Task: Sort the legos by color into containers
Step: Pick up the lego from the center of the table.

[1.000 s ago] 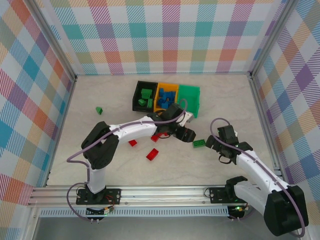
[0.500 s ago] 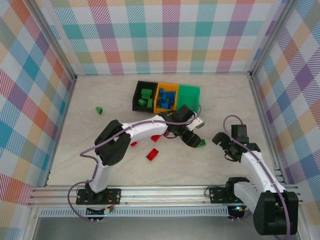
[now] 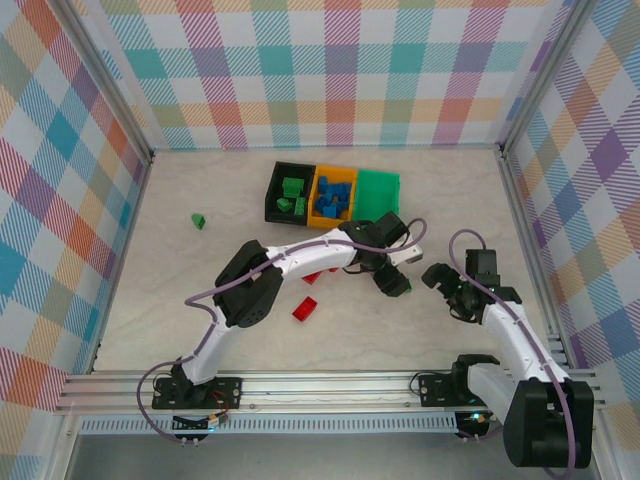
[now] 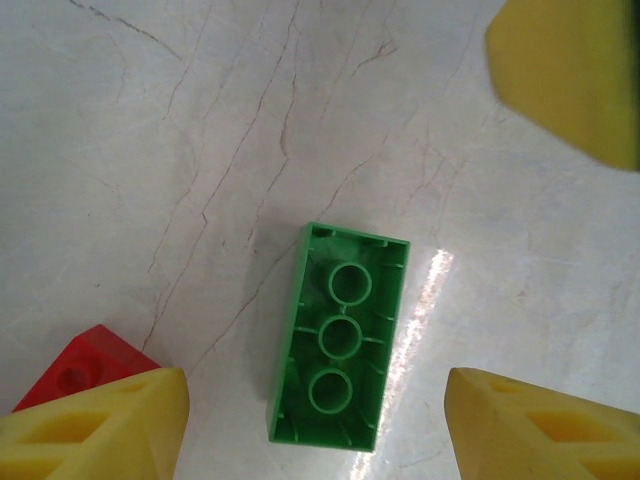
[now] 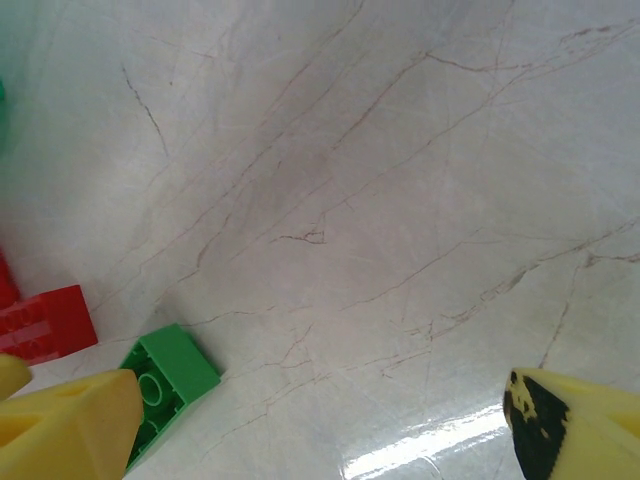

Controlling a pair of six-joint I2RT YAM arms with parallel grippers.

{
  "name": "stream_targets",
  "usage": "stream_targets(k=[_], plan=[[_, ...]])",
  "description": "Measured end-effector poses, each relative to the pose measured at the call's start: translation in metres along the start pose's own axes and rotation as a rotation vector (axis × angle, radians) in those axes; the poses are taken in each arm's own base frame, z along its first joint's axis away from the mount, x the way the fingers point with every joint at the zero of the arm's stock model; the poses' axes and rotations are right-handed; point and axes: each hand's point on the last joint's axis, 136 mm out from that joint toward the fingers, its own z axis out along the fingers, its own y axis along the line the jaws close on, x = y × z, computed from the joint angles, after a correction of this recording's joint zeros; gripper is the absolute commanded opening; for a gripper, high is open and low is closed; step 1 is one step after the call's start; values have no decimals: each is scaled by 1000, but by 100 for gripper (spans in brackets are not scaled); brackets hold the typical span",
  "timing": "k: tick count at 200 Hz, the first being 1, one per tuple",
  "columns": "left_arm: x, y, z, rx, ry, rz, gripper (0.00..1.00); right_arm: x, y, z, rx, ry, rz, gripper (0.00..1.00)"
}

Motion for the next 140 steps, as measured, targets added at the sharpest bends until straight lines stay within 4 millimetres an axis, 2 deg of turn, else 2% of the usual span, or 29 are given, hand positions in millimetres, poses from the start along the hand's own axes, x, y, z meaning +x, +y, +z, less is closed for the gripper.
stream_targets(k=[52,80,118,140], plan=[[-3,4,26,-30,43,42,68,4,-1,4,1,29,6,93],[-3,4,29,-29,58,47,61,4,0,4,-2,30,6,93],[0,4,31,-34,68,53,59,4,0,4,-4,31,6,94],[1,5,33,-42,66,54,54,4,0,4,-4,31,6,94]])
